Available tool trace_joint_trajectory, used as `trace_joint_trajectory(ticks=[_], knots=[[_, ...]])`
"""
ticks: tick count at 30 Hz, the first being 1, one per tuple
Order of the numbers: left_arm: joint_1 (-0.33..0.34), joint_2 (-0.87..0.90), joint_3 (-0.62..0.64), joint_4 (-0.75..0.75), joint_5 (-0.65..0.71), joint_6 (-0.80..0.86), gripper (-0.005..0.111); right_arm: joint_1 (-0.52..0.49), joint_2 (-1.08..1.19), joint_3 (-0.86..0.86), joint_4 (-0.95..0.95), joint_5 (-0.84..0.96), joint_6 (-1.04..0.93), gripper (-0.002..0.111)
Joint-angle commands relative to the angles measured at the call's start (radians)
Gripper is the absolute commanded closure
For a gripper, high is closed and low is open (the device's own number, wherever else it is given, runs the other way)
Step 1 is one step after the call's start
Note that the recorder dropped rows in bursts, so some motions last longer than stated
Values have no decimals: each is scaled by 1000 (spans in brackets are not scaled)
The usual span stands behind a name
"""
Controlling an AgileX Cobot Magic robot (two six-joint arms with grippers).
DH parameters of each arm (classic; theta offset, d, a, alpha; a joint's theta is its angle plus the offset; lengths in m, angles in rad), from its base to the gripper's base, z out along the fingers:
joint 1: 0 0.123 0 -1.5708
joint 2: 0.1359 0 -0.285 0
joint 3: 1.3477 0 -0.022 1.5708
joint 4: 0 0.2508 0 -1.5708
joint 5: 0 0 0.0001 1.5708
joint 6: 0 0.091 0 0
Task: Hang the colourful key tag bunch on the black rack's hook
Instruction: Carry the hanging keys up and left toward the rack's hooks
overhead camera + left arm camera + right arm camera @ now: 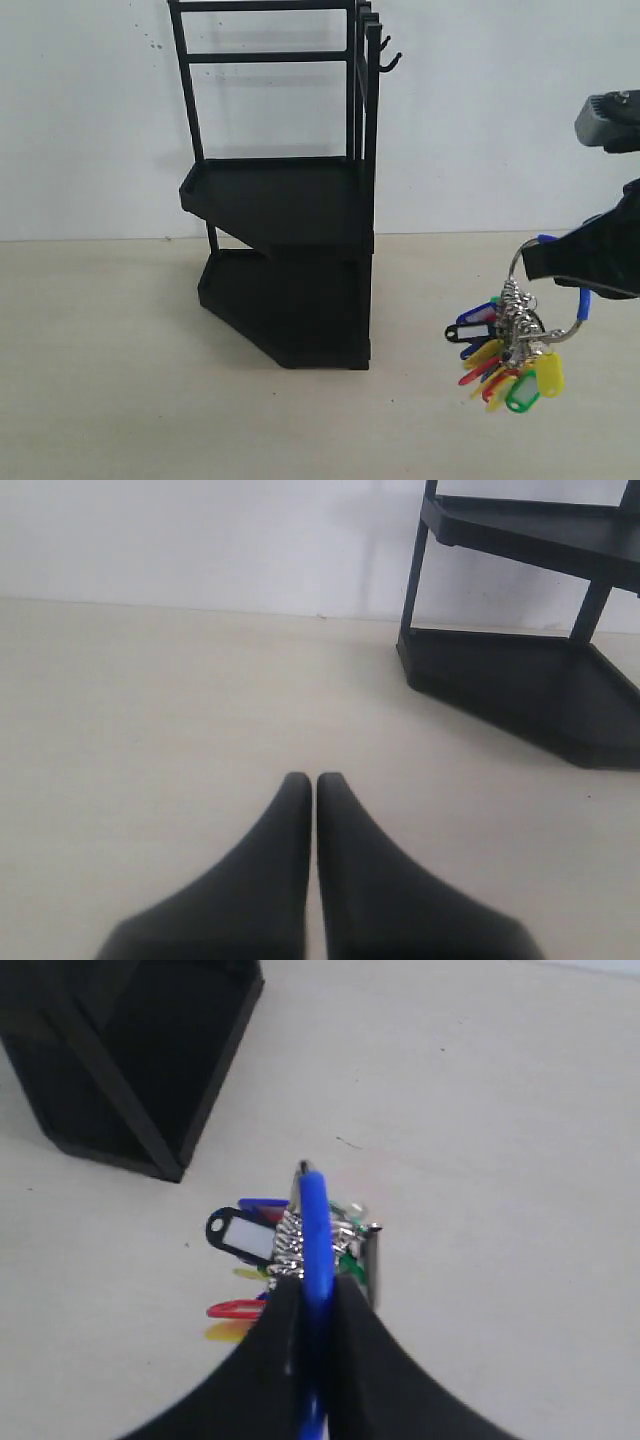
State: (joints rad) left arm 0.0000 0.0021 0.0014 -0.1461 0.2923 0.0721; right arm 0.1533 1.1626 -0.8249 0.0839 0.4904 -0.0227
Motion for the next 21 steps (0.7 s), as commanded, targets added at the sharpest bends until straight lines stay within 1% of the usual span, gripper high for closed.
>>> trace_joint_trajectory(ticks=[1, 2, 4, 5, 6, 7, 8, 9, 10, 11, 12, 13, 15, 16, 19, 20, 21], knots=[[-1, -2, -1, 5, -8, 3, 102, 16, -13, -16, -32, -33, -40, 108], [-1, -2, -1, 5, -8, 3, 102, 17, -13, -16, -52, -22, -53, 108], [-1, -2, -1, 5, -8, 3, 102, -31, -13, -14, -109, -44, 250, 108], [-1, -2, -1, 5, -8, 3, 102, -17, -13, -14, -75, -38, 122, 108], [-1, -2, -1, 5, -8, 3, 102, 17, -13, -16, -11, -3, -126, 108], [-1, -2, -1, 5, -8, 3, 102, -1, -13, -16, -19, -17, -44, 108], [-1, -2, -1, 5, -8, 3, 102, -23, -13, -16, -19, -38, 104, 108], [-1, -2, -1, 5, -8, 3, 102, -29, -13, -14, -19, -51, 180, 108], [-1, -2, -1, 5, -8, 3, 102, -19, -13, -14, -8, -54, 102, 108], [-1, -2, -1, 5, -8, 3, 102, 3, -13, -14, 20, -45, -41, 108], [-1, -2, -1, 5, -8, 3, 102, 18, -13, -14, 43, -31, -133, 108], [-1, -2, -1, 5, -8, 3, 102, 21, -13, -14, 41, -29, -141, 108], [-1, -2, -1, 5, -8, 3, 102, -10, -13, -14, 41, -58, 23, 108], [-1, -2, -1, 5, -8, 3, 102, -12, -13, -14, 41, -74, 59, 108], [-1, -2, -1, 5, -8, 3, 102, 29, -13, -16, 49, -64, -204, 108], [-1, -2, -1, 5, -8, 3, 102, 22, -13, -16, 45, -86, -181, 108], [-1, -2, -1, 5, -8, 3, 102, 5, -13, -16, 43, -122, -107, 108]])
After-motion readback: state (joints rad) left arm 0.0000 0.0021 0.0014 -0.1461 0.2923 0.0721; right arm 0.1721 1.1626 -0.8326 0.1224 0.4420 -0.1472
